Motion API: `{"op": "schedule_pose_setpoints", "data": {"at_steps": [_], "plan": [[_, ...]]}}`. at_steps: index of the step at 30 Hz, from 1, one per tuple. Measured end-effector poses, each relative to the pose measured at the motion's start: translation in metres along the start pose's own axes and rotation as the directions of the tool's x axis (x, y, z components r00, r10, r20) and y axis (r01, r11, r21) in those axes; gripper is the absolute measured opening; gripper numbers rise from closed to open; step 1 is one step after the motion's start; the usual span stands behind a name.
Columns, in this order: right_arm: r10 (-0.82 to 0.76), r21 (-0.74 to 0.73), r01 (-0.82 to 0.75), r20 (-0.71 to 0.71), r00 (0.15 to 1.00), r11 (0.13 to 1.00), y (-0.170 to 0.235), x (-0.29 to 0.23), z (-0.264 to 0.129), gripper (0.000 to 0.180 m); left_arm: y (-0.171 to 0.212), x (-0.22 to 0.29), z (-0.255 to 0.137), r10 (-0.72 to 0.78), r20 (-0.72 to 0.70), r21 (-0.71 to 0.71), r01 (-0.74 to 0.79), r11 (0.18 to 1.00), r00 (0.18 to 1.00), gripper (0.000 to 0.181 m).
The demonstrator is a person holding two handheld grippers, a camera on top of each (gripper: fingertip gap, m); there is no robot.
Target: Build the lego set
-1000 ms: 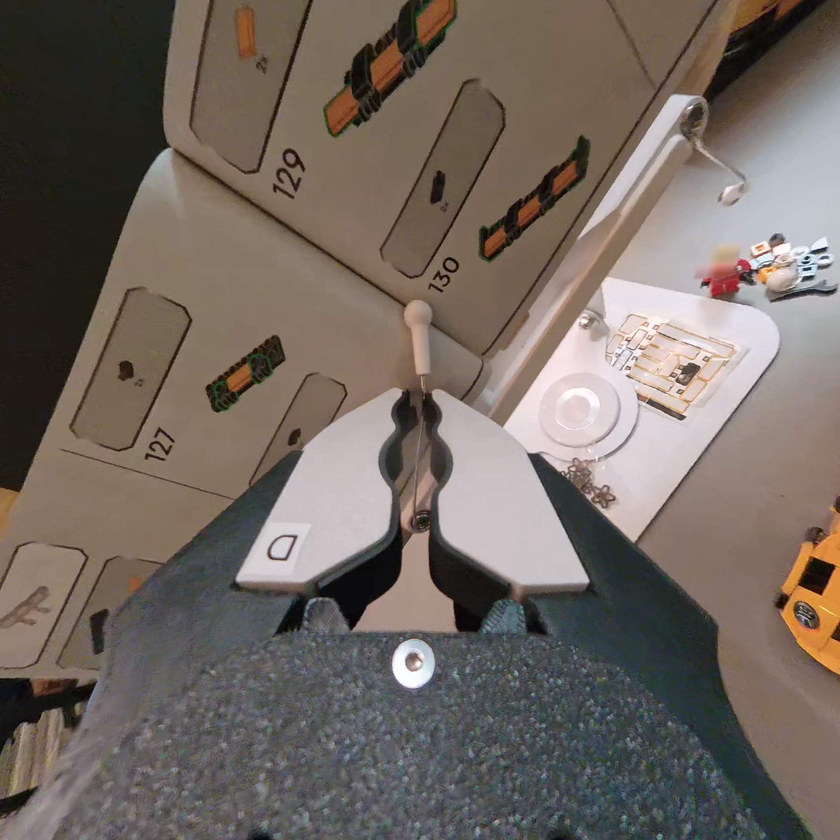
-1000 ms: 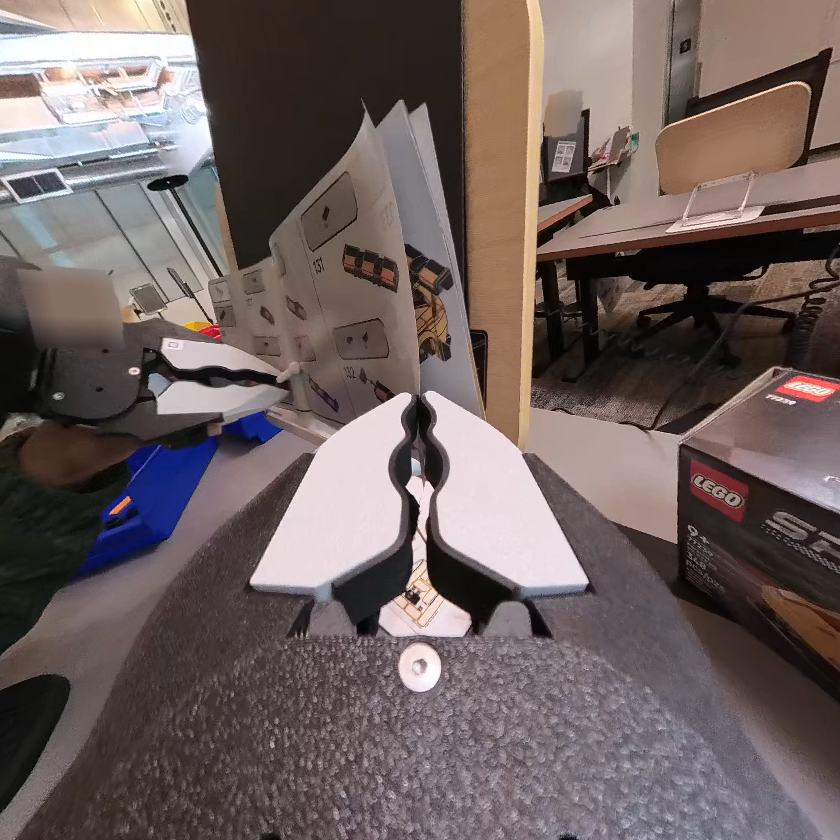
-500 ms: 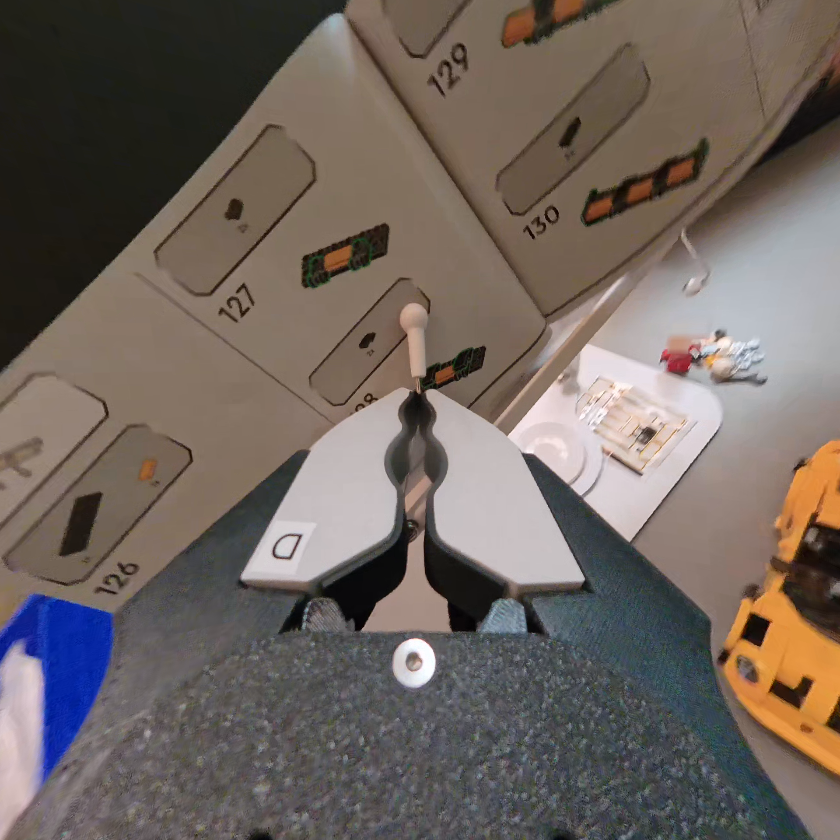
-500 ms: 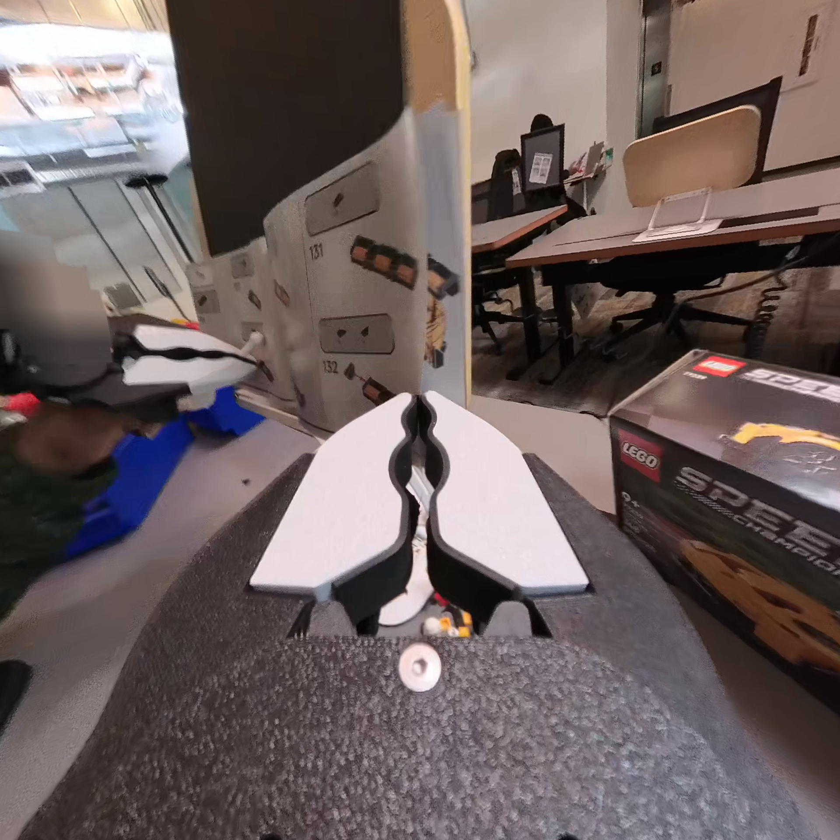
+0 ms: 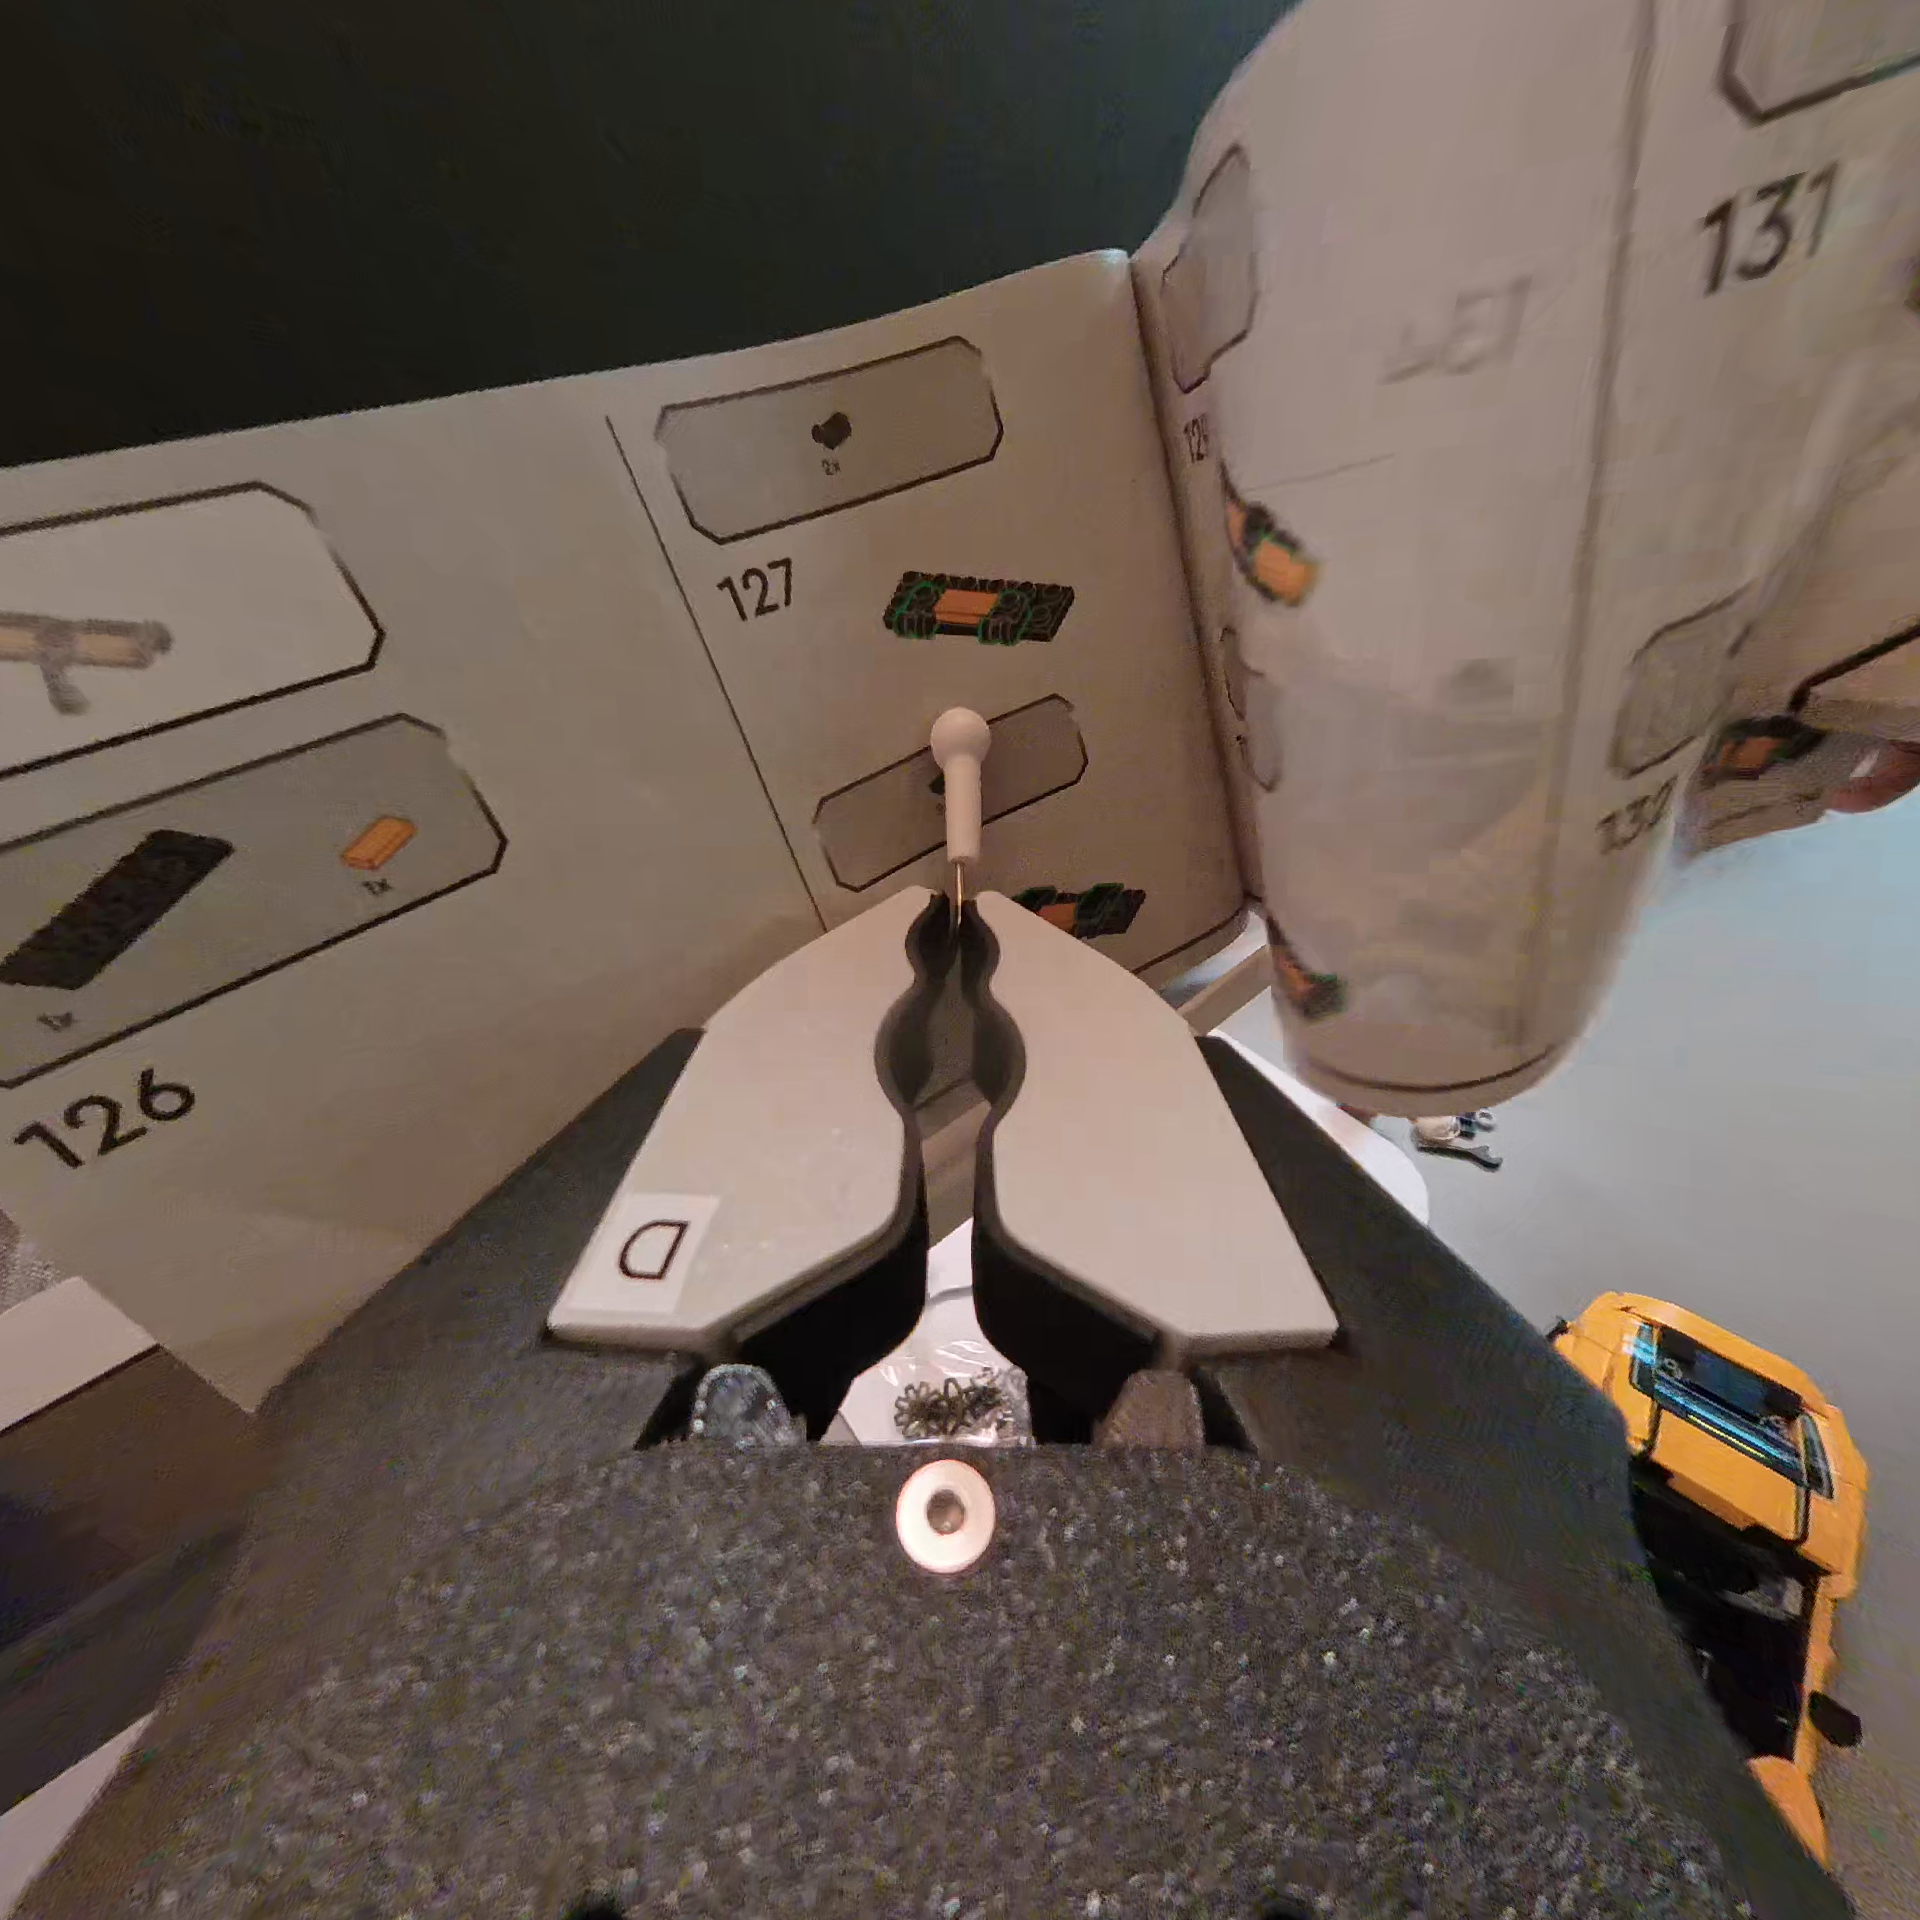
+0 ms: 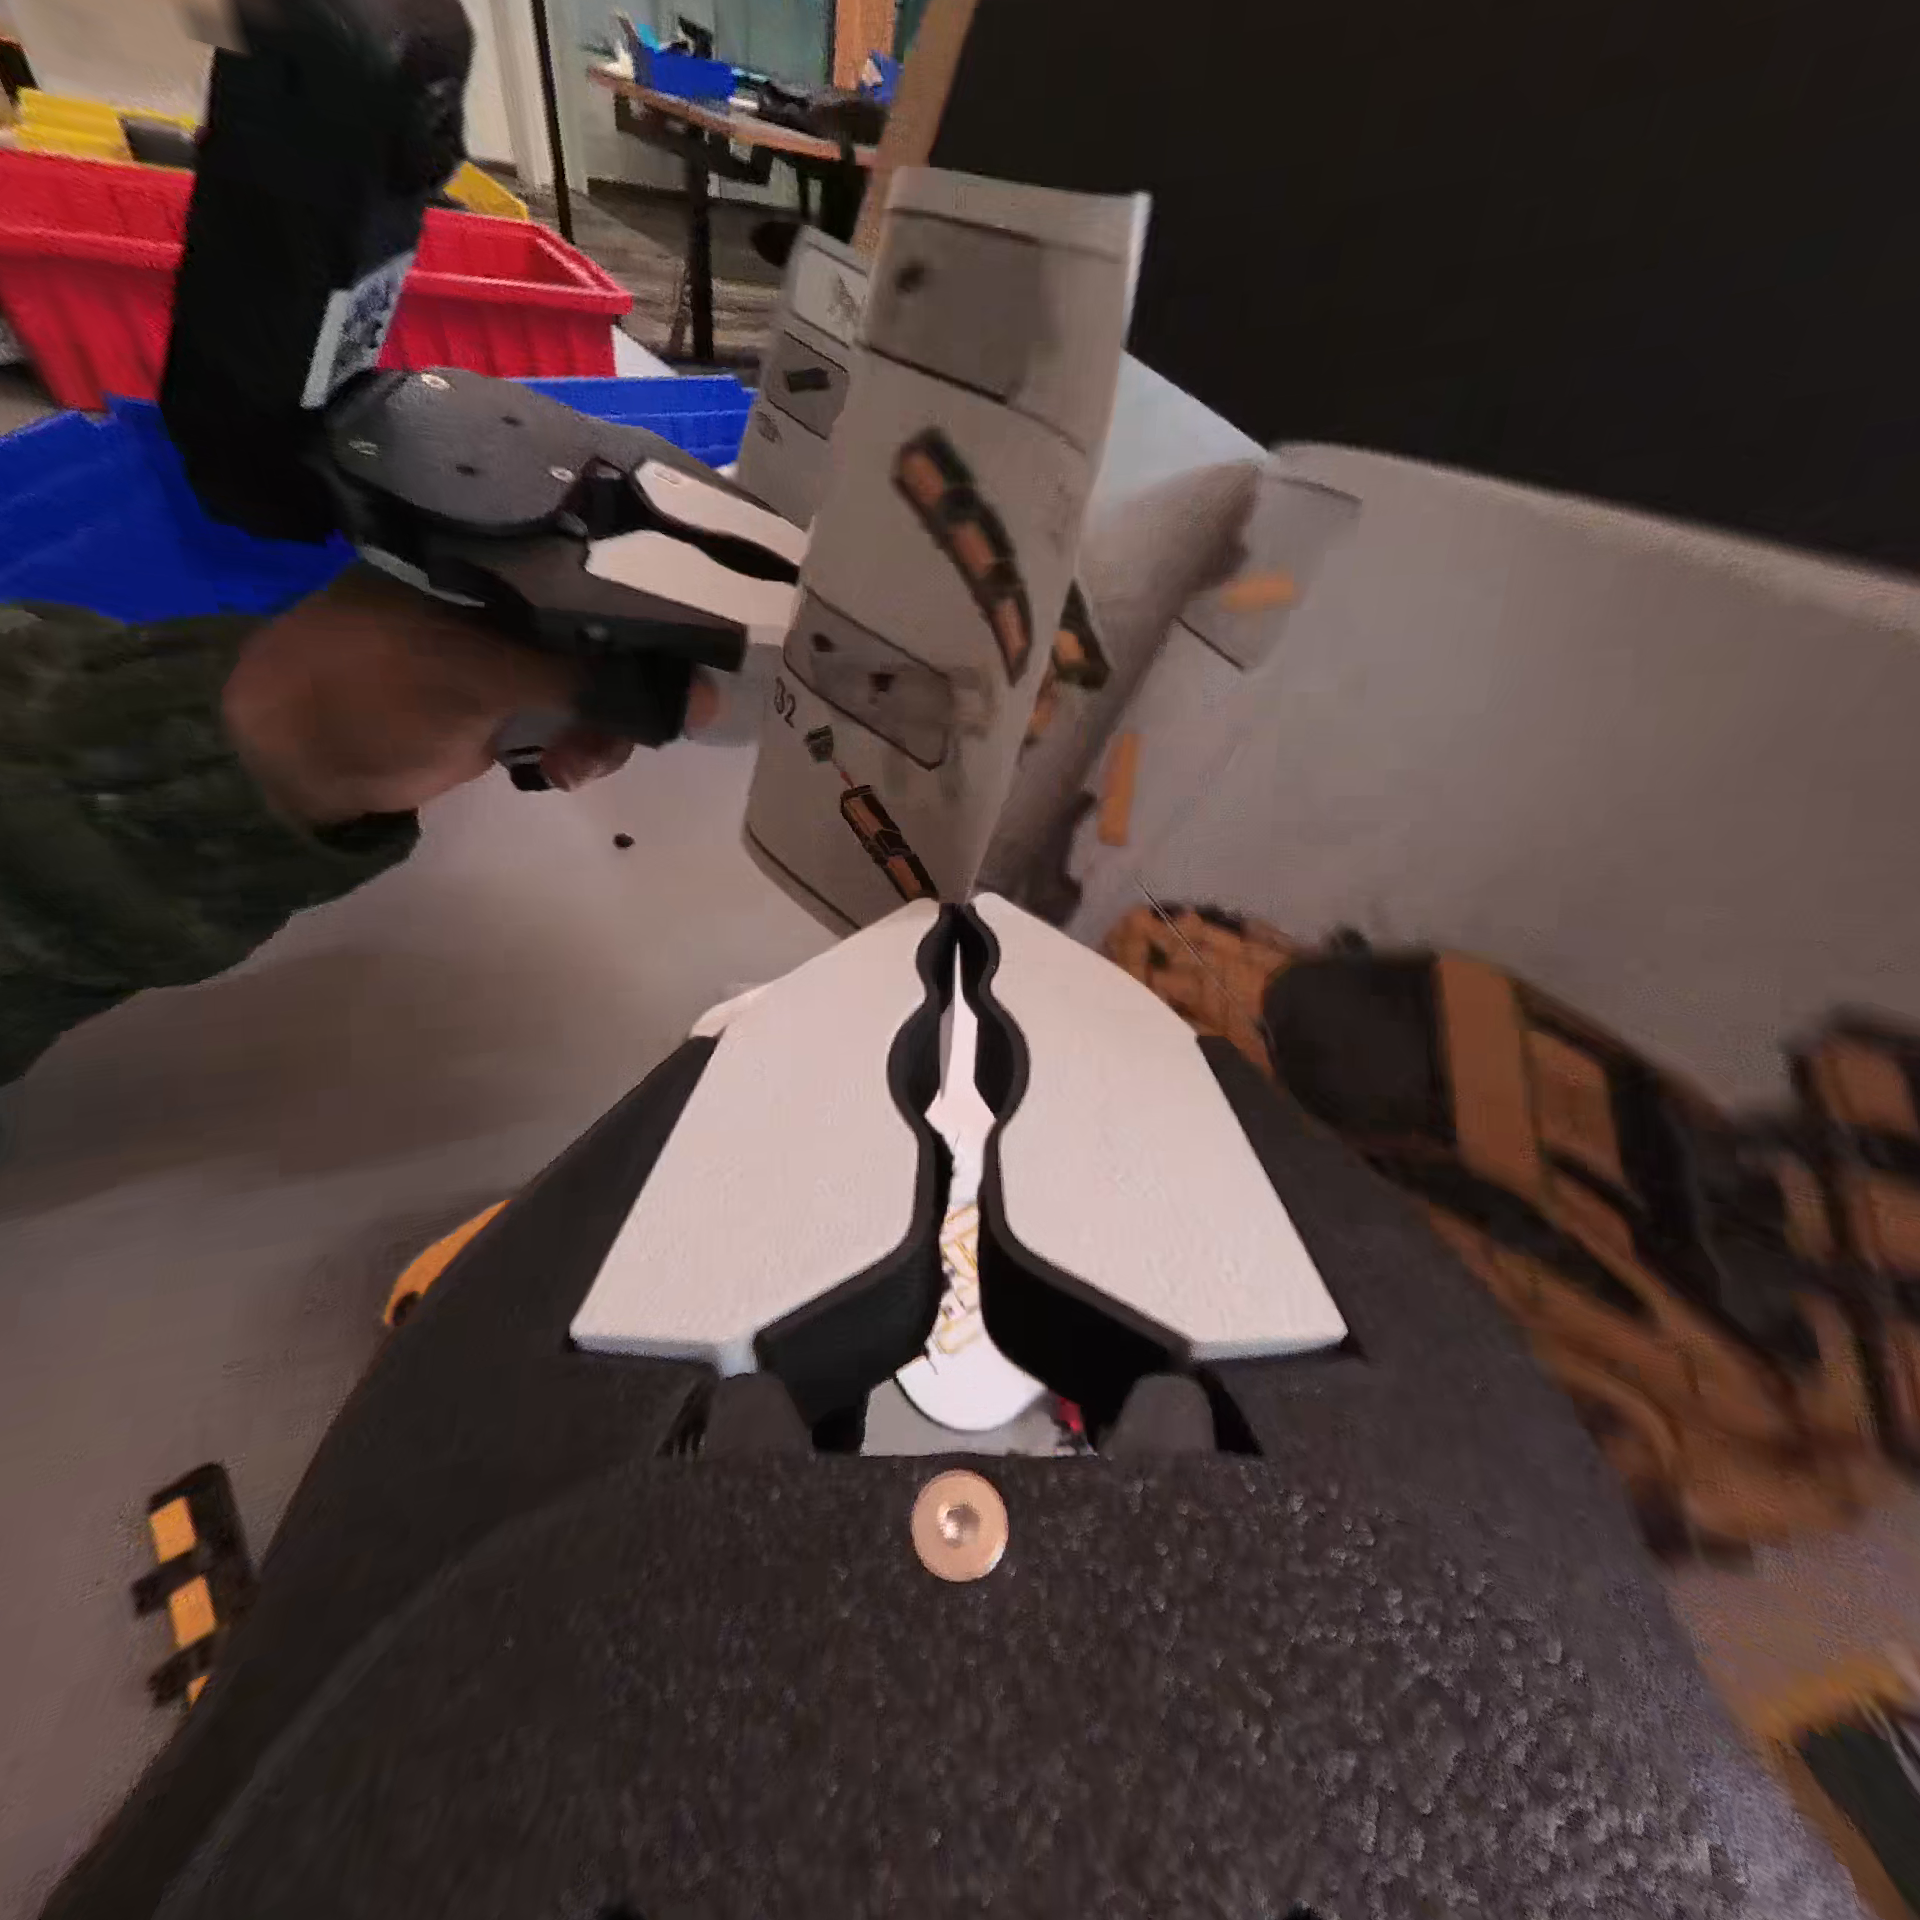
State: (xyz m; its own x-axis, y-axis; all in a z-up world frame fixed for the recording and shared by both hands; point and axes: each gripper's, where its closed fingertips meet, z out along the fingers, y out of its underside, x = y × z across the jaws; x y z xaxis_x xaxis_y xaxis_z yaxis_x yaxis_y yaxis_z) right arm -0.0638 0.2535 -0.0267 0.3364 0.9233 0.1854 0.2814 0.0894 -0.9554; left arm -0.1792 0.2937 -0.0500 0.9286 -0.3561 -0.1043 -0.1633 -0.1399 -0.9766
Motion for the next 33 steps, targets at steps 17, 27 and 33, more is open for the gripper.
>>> {"op": "schedule_pose_setpoints", "data": {"at_steps": [17,27,33], "plan": [[-0.300,0.070,0.293,0.297,0.907,0.954,-0.048,-0.021,0.055,0.037,-0.003,-0.033,-0.022,-0.195,-0.043,0.152,0.199,0.968,0.980,0.002],[-0.845,-0.342,0.788,-0.034,0.534,0.512,-0.020,0.007,0.100,0.025,0.025,-0.056,-0.049,-0.665,-0.337,0.292,0.745,0.600,0.667,0.003],[-0.909,-0.378,0.831,-0.075,0.411,0.407,-0.018,0.004,0.122,0.026,0.056,-0.058,-0.052,-0.759,-0.572,0.216,0.950,0.226,0.310,0.003]]}}
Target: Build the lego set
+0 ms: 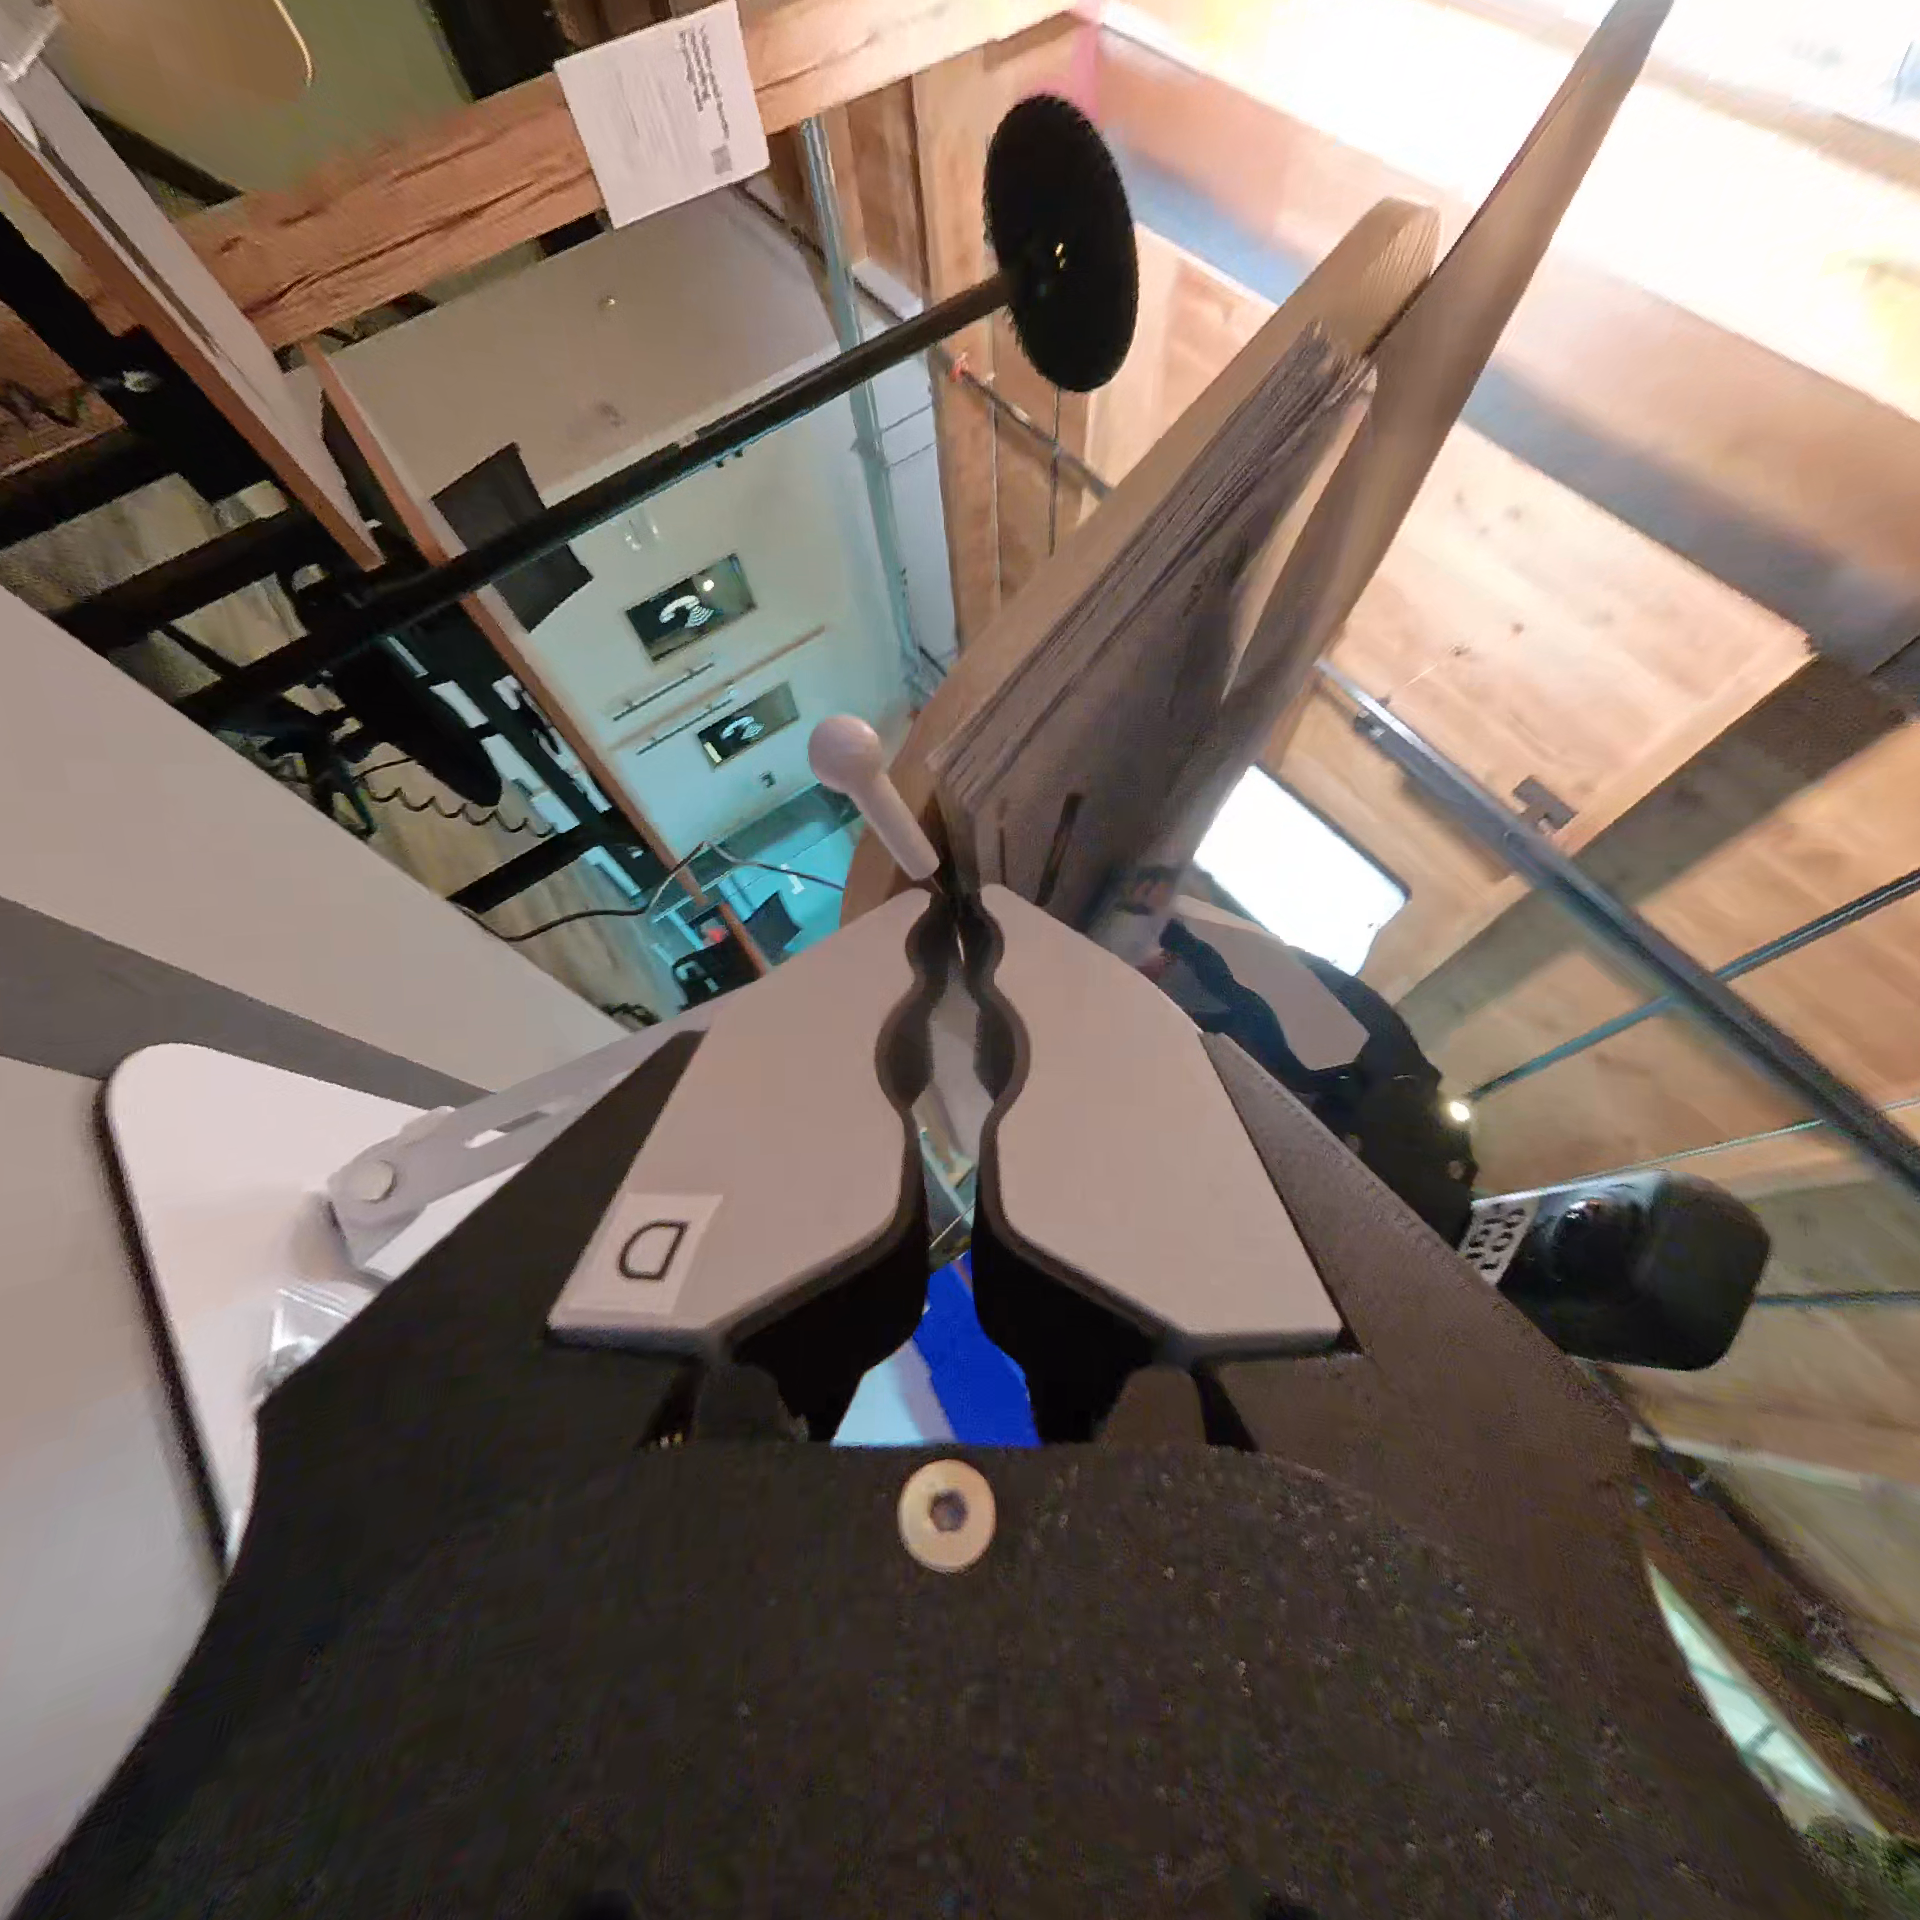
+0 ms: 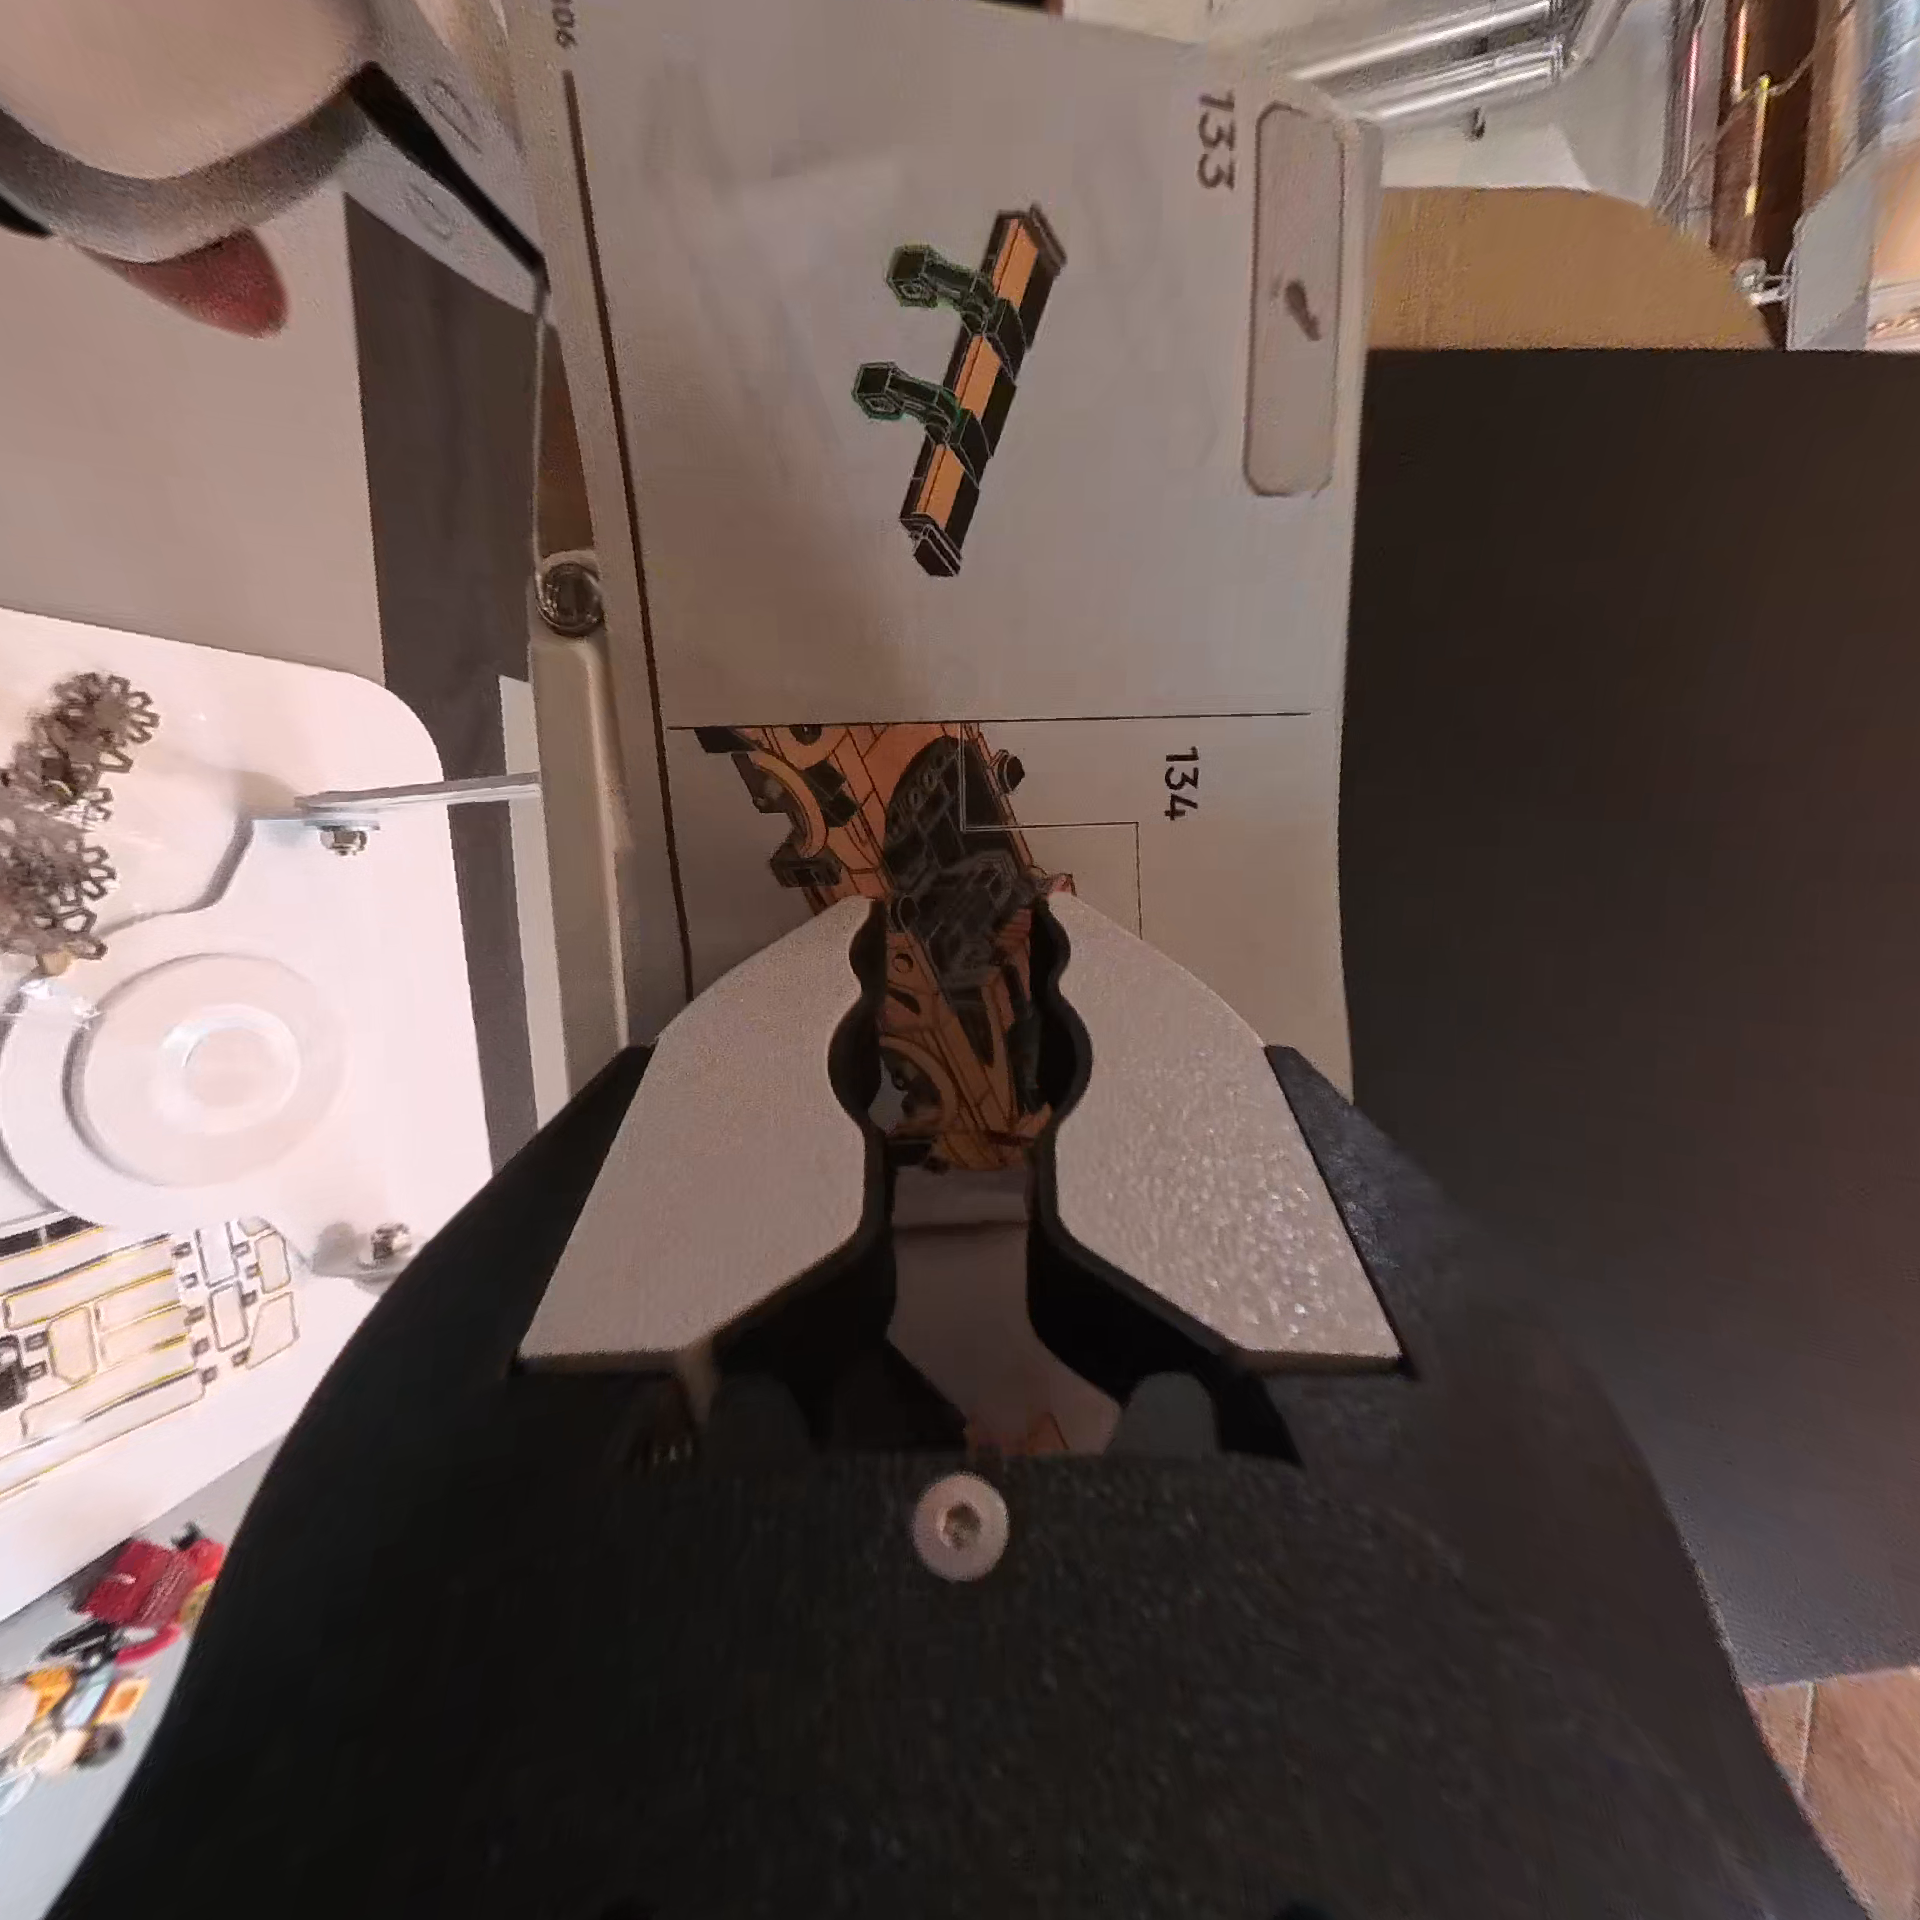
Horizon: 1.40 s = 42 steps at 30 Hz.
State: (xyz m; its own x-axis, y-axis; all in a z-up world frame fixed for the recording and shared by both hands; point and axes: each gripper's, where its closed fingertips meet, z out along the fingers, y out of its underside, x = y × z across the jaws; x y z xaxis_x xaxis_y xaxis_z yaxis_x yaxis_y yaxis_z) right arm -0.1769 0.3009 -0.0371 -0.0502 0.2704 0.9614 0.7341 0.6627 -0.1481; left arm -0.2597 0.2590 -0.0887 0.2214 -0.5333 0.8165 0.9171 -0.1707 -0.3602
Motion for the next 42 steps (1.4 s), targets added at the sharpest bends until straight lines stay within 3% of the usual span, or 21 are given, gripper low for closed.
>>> {"op": "schedule_pose_setpoints", "data": {"at_steps": [10,14,16,20,25,26,30,35,38,42], "plan": [[0.047,-0.013,-0.048,-0.045,0.998,0.999,-0.007,0.005,0.008,0.024,0.003,0.010,-0.008,-0.032,-0.011,0.174,0.033,0.984,0.999,0.001],[0.061,-0.033,-0.062,-0.046,0.997,0.998,-0.007,0.003,0.010,0.020,0.002,0.020,-0.007,0.084,0.063,0.216,-0.096,0.972,0.994,0.001],[0.092,-0.031,-0.093,-0.035,0.995,0.995,-0.008,0.002,0.009,0.019,0.002,0.032,0.001,0.287,0.126,0.141,-0.303,0.942,0.950,0.001],[0.133,-0.001,-0.133,-0.020,0.991,0.991,-0.012,0.001,0.007,0.018,0.021,0.056,0.033,0.707,0.113,-0.155,-0.691,0.706,0.698,0.000],[0.156,-0.004,-0.156,-0.012,0.988,0.988,-0.010,-0.001,0.007,0.015,0.053,0.049,0.063,0.941,-0.041,-0.458,-0.844,0.280,0.335,0.001],[0.169,0.007,-0.169,-0.013,0.986,0.986,-0.010,-0.001,0.008,0.014,0.052,0.048,0.064,0.952,-0.053,-0.475,-0.846,0.242,0.301,0.001],[0.178,0.037,-0.177,-0.027,0.984,0.984,-0.008,-0.001,-0.001,0.022,0.051,0.045,0.064,0.934,-0.090,-0.507,-0.823,0.257,0.346,0.001],[0.253,0.025,-0.253,-0.027,0.967,0.967,0.025,-0.006,-0.026,0.025,0.056,0.043,0.065,0.964,-0.141,-0.531,-0.839,0.120,0.227,0.001],[0.245,-0.009,-0.245,-0.025,0.969,0.969,0.043,-0.013,-0.029,0.022,0.064,0.042,0.065,0.968,-0.215,-0.529,-0.849,-0.006,0.126,0.001],[0.215,0.008,-0.215,-0.040,0.976,0.977,0.040,-0.018,-0.027,0.012,0.080,0.036,0.063,0.927,-0.365,-0.508,-0.815,-0.279,-0.090,0.000]]}}
